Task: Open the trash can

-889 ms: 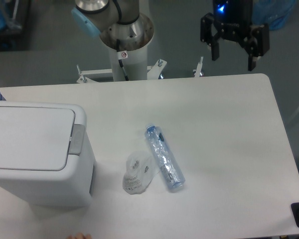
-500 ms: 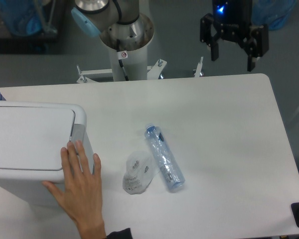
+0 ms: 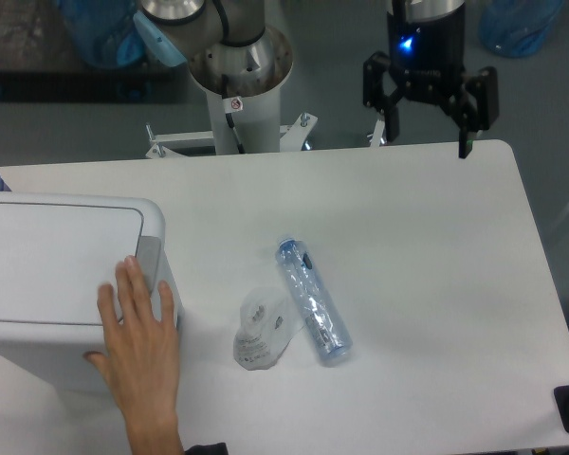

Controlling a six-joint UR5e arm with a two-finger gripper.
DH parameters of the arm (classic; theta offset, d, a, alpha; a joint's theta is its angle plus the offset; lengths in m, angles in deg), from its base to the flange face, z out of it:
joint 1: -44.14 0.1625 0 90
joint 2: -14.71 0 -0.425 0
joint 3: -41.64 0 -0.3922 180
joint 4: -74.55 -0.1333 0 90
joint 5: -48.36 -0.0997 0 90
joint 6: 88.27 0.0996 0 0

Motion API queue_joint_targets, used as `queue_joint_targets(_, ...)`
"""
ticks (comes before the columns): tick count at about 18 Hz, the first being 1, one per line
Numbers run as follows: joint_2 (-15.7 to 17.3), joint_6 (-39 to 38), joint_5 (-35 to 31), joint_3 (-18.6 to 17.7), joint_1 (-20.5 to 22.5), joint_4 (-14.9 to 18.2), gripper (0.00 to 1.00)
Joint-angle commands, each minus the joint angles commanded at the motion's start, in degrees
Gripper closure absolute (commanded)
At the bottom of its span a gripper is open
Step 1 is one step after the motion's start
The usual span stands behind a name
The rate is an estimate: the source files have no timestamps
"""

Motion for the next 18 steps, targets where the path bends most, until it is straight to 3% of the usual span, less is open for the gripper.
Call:
queue_joint_targets(14, -0.2, -1.1, 0.7, -0.1, -0.5, -0.3, 0.00)
queue_joint_targets(16, -1.1, -9.2, 1.8, -0.3, -2.3, -0.4, 0.00)
queue_joint_targets(18, -2.7, -18.4, 1.9, -0.3, -4.5, -3.6, 0.00)
